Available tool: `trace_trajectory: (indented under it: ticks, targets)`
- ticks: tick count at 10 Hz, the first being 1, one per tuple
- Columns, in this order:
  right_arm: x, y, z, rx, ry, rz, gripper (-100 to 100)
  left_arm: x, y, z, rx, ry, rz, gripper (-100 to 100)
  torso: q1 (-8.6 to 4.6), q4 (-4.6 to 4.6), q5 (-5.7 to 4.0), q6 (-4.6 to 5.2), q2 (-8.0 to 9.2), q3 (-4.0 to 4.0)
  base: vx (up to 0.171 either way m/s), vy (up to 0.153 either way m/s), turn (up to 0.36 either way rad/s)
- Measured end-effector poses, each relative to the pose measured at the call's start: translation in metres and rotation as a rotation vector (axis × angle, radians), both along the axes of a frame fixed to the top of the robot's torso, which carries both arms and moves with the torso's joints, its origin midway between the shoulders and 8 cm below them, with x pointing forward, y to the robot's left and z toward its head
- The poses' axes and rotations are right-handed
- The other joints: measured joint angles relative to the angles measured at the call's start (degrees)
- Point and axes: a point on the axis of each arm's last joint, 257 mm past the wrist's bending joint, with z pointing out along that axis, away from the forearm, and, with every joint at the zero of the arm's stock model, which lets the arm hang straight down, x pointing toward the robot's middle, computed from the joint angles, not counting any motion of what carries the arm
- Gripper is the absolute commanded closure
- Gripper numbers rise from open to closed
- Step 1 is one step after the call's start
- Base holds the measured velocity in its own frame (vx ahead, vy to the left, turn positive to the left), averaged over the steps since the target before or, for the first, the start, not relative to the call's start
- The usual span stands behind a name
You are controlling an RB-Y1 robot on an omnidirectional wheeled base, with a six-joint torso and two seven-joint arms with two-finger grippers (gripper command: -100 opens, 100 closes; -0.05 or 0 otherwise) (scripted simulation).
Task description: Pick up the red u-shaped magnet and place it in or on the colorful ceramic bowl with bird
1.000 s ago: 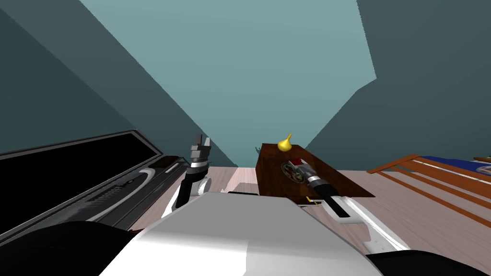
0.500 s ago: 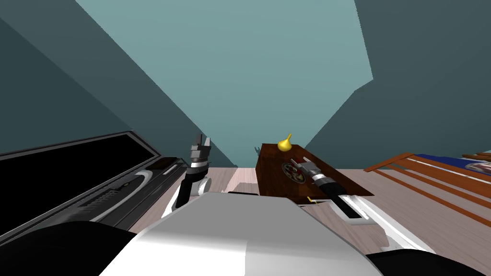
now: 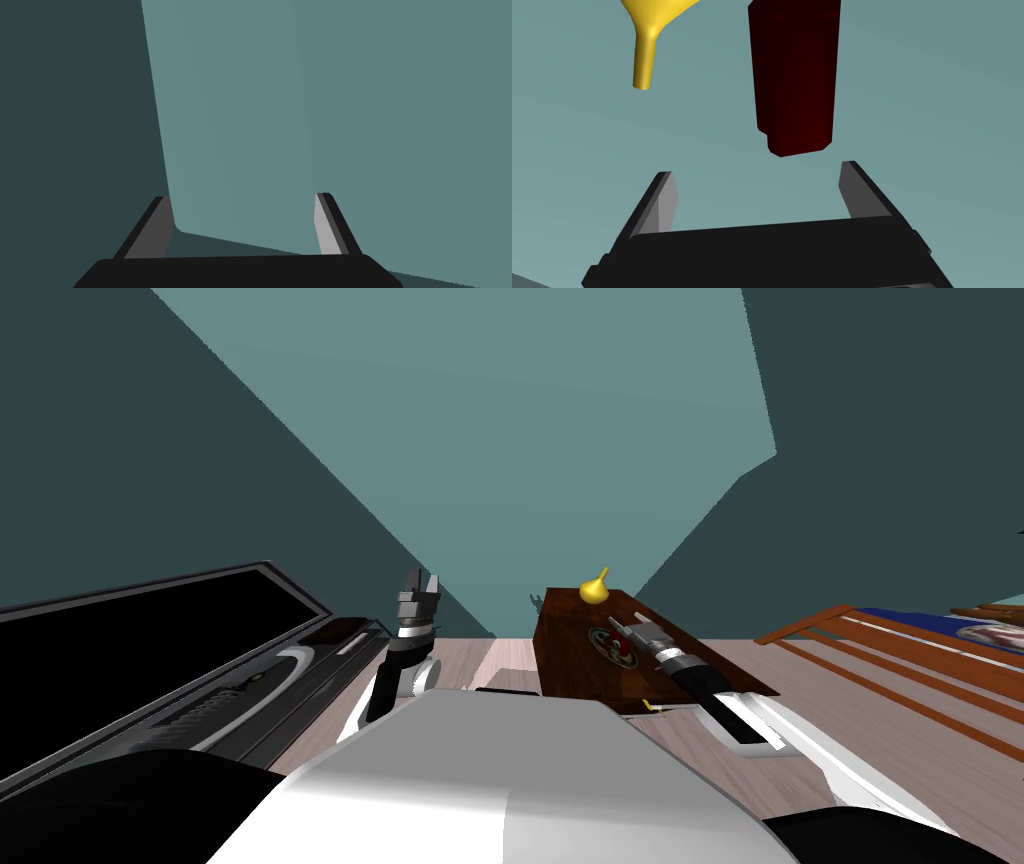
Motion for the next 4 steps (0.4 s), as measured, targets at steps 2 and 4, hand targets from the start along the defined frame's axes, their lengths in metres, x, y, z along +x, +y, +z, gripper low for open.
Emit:
trace_trajectory:
  ticks: [2,4]
  targets:
    - [0.0000,0.0000,0.0000,0.000,0.000,0.000,0,0.0000,0.0000,0.0000,0.000,0.000,0.000,0,-0.02,0.00,-0.01,0.00,0.01,0.01,0.000,0.000,0.000]
    - [0.0000,0.0000,0.0000,0.000,0.000,0.000,0,0.0000,0.0000,0.0000,0.000,0.000,0.000,0,-0.02,0.00,-0.01,0.00,0.01,0.01,0.000,0.000,0.000]
